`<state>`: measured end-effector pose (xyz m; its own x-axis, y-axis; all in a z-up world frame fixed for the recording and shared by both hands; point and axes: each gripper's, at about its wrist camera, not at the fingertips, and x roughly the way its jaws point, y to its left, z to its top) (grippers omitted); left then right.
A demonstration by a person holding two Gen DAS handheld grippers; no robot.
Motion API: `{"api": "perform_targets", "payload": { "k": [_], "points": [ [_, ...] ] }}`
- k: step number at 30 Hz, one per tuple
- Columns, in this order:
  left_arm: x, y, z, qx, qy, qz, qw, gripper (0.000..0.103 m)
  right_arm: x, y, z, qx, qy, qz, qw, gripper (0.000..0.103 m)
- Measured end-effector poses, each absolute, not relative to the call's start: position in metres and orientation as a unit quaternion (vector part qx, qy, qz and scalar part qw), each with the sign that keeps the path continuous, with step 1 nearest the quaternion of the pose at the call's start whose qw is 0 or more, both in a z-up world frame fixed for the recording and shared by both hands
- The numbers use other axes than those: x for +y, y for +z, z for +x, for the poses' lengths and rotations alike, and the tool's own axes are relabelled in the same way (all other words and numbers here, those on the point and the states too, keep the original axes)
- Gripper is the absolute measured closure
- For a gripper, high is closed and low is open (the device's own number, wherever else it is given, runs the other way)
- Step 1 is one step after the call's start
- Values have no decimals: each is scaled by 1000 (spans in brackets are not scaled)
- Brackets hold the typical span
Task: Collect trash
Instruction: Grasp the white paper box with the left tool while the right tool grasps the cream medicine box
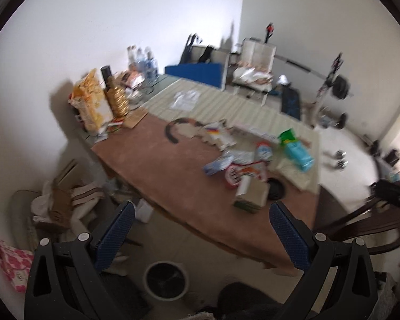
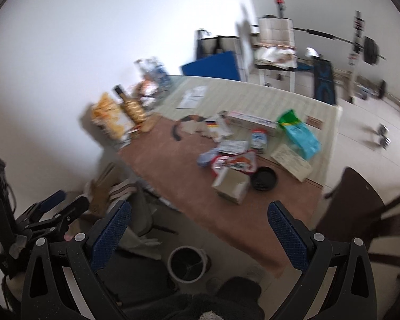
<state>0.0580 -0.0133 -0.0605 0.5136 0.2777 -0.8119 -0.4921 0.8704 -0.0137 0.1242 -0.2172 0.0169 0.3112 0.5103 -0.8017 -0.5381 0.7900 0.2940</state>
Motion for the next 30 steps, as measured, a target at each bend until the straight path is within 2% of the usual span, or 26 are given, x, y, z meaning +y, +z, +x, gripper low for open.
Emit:
{"api": "perform_targets", "payload": {
  "k": [3, 8, 14, 18, 24, 25, 27, 30],
  "points": [
    [6, -109, 91, 486, 221, -118, 837, 0, -223, -15, 152, 512, 272, -20, 815, 0],
    [-3, -187, 170, 574, 160, -137, 791, 0, -245, -98, 222, 577, 189, -27, 794, 0],
    [-26, -274, 259, 660, 126, -97, 735, 0, -273, -214, 325, 645, 119, -34, 754, 0],
    [-34, -325, 297, 707, 99, -69, 697, 0, -274, -269, 369, 673, 111, -69, 728, 0],
    [-37, -367, 325, 742, 84, -63, 662, 0, -239, -318, 416, 681, 149, -167, 697, 0],
    [-36, -369, 326, 742, 84, -68, 661, 2, -228, -325, 424, 676, 159, -191, 694, 0],
    [-31, -371, 328, 740, 90, -81, 661, 15, -210, -337, 434, 667, 172, -226, 689, 0],
    [-23, -366, 324, 729, 104, -108, 668, 17, -183, -356, 445, 652, 190, -279, 680, 0]
  ]
}}
